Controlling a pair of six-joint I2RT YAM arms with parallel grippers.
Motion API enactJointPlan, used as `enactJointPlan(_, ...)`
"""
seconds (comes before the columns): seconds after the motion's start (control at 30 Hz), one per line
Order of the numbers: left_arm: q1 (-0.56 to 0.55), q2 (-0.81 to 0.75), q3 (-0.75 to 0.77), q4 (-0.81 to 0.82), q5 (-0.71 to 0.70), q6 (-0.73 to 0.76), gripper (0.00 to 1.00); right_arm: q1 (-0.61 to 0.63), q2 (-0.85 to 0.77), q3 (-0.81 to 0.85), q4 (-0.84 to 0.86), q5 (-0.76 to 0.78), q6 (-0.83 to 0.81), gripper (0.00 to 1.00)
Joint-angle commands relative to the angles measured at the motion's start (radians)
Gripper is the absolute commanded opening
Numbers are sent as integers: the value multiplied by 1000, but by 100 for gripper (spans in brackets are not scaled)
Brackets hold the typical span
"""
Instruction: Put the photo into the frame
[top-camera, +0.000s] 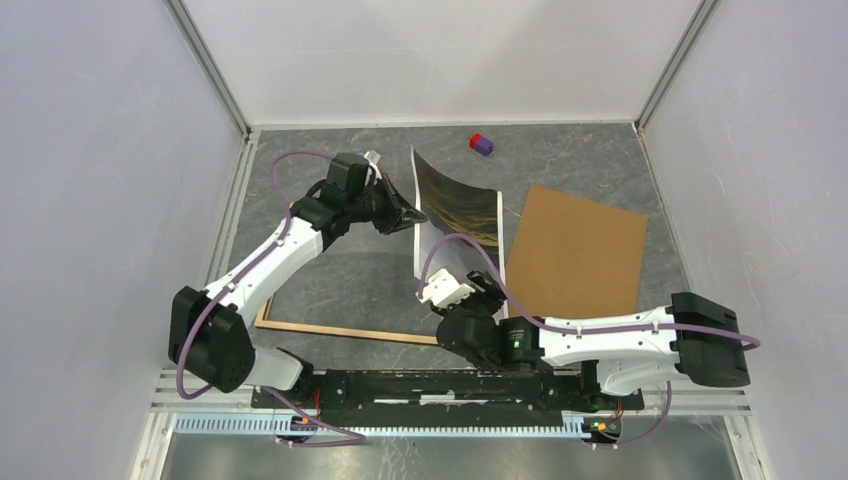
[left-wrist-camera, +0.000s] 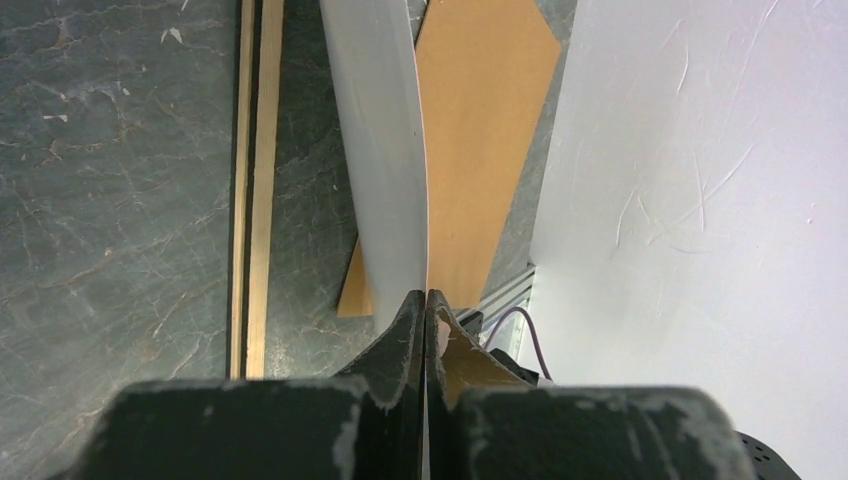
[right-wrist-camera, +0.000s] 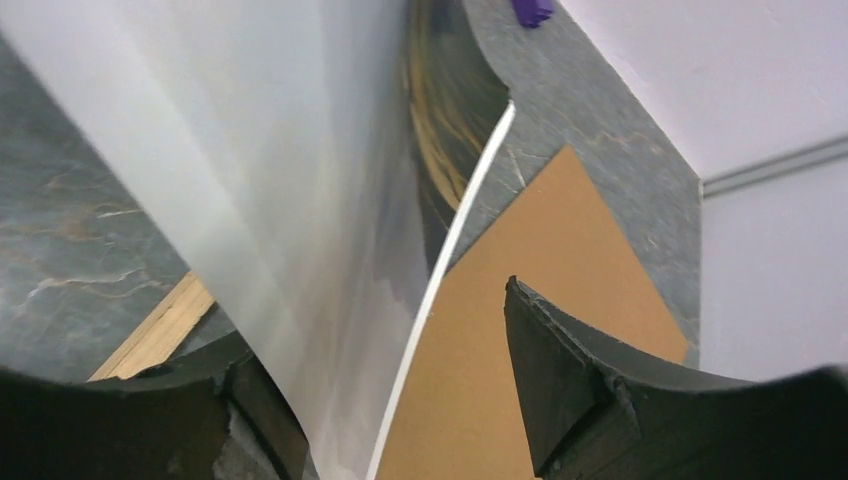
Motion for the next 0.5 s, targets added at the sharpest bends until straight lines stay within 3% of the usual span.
enactJointPlan(0.0,16,-45,-3,-9,48,22,2,18,-23,-37,55,175,69,66)
enactJointPlan(0.17,31,-62,-6,-5,63,23,2,17,-87,-111,156,182,38,37)
enactJointPlan(0.3,83,-75,-25,18,103,26,6,17,-136,-118,173,159,18,1)
enactJointPlan(0.37,107,-92,-23,32,113,51,29,17,-160,-117,177,150,6,0)
enactJointPlan(0.43,114,-120,12,12,89,117,65,16,-194,-115,176,148,-7,0)
enactJointPlan(0.47,114,-137,34,-17,61,168,74,16,-216,-115,175,147,-12,0)
